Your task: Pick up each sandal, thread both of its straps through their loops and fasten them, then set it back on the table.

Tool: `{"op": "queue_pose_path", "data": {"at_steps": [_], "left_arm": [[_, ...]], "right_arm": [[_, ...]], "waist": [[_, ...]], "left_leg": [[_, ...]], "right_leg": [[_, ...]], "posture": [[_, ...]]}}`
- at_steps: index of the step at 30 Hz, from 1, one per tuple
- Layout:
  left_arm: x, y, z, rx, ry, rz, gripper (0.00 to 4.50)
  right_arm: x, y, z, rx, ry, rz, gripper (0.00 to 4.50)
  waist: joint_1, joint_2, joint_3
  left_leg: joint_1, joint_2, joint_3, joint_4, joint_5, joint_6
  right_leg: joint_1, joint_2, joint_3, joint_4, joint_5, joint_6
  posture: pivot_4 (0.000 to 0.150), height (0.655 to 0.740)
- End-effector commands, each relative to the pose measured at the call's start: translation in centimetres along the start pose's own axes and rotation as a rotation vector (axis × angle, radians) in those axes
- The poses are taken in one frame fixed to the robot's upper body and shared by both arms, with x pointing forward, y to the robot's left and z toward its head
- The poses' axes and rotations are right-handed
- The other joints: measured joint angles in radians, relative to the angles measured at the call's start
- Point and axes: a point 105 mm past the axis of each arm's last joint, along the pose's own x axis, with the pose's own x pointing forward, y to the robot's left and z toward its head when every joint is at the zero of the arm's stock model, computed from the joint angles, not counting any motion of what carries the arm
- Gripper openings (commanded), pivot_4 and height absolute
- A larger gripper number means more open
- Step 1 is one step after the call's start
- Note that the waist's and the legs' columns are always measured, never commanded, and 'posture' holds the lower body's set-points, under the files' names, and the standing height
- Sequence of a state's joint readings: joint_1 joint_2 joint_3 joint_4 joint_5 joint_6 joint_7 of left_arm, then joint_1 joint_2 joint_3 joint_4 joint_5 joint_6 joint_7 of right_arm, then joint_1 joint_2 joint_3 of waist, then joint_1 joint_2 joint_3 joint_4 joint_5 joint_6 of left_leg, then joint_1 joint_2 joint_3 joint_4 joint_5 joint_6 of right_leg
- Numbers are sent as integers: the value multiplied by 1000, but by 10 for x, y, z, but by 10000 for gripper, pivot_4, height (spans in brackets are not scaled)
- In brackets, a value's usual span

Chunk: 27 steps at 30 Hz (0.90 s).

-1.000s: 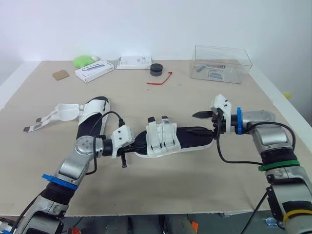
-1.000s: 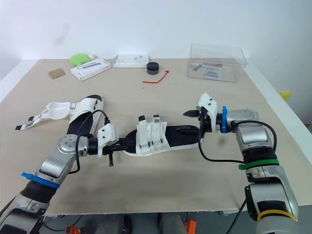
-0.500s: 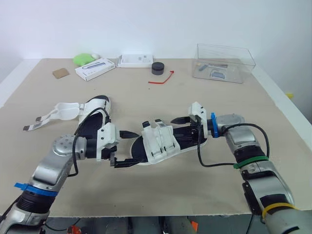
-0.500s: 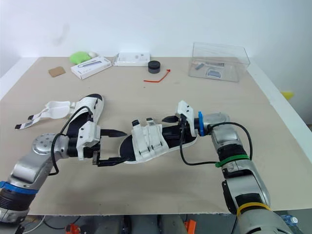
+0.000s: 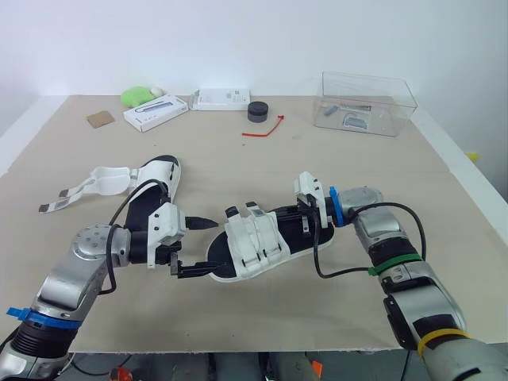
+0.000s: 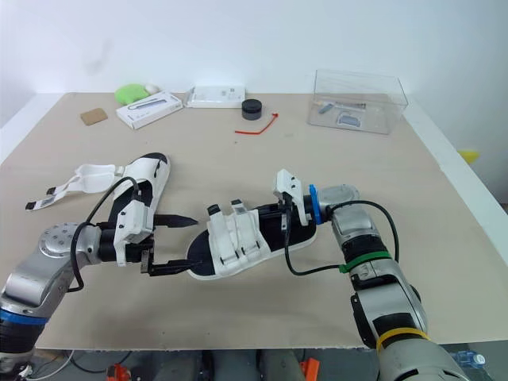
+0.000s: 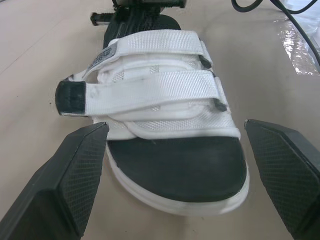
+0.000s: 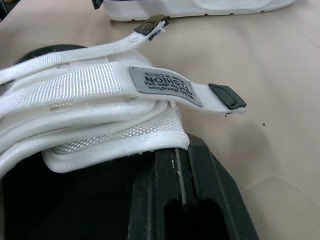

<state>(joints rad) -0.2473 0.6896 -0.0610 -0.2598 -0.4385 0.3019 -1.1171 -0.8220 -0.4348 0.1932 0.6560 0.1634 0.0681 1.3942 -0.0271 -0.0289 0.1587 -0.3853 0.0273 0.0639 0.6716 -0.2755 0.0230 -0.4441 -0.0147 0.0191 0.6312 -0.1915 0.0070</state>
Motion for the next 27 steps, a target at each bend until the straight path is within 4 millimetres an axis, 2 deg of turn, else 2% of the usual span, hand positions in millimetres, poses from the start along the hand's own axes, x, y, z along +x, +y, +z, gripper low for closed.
{"op": "queue_pose_path", "data": {"at_steps": [1,6,8,11,13,15,17,20,24,27], "left_arm": [[-2,3,9,50,-21,21,45000],[-1,8,11,54,-36,52,45000],[-1,13,12,60,-46,73,45000],[1,21,15,68,-63,109,45000],[3,26,17,73,-75,127,45000],[7,33,19,85,-87,167,45000],[10,38,20,88,-99,196,45000],[15,40,19,105,-93,215,45000],[23,39,17,105,-95,219,45000],[27,37,17,110,-96,212,45000]], "right_arm": [[-3,3,6,-19,-16,9,280],[-17,-4,20,32,-101,-107,280],[-26,-13,31,76,-163,-206,280],[-51,-35,47,167,-281,-433,280],[-71,-52,49,229,-327,-624,280],[-109,-72,45,323,-405,-967,280],[-134,-74,35,373,-413,-1218,280],[-142,-62,21,441,-381,-1420,280],[-131,-47,15,545,-374,-1567,280],[-123,-42,14,596,-360,-1608,280]], "waist": [[0,0,0],[4,0,0],[4,0,0],[6,0,0],[6,0,0],[6,0,0],[6,0,0],[7,0,0],[-2,1,0],[-8,1,0]], "left_leg": [[0,0,0,0,0,0],[0,0,0,0,0,-1],[-1,0,0,0,0,-1],[-1,-1,0,1,0,-2],[-1,-1,0,1,1,-3],[-1,-1,0,1,0,-3],[-2,-1,-1,1,1,-4],[-4,-1,-4,0,1,-7],[-6,-1,-2,0,0,-8],[-9,-1,3,0,1,-10]], "right_leg": [[0,0,0,0,0,0],[0,0,0,0,0,0],[0,-1,0,0,0,0],[0,-1,0,0,1,1],[0,-2,0,0,1,1],[0,-1,0,0,1,1],[0,-2,0,1,1,1],[-1,-3,0,1,1,1],[-5,-4,2,1,1,1],[-13,-4,6,7,1,1]], "posture": [[1500,7400],[1500,7400],[1500,7400],[1500,7400],[1500,7400],[1500,7400],[1500,7400],[1500,7400],[1500,7400],[1500,7400]]}}
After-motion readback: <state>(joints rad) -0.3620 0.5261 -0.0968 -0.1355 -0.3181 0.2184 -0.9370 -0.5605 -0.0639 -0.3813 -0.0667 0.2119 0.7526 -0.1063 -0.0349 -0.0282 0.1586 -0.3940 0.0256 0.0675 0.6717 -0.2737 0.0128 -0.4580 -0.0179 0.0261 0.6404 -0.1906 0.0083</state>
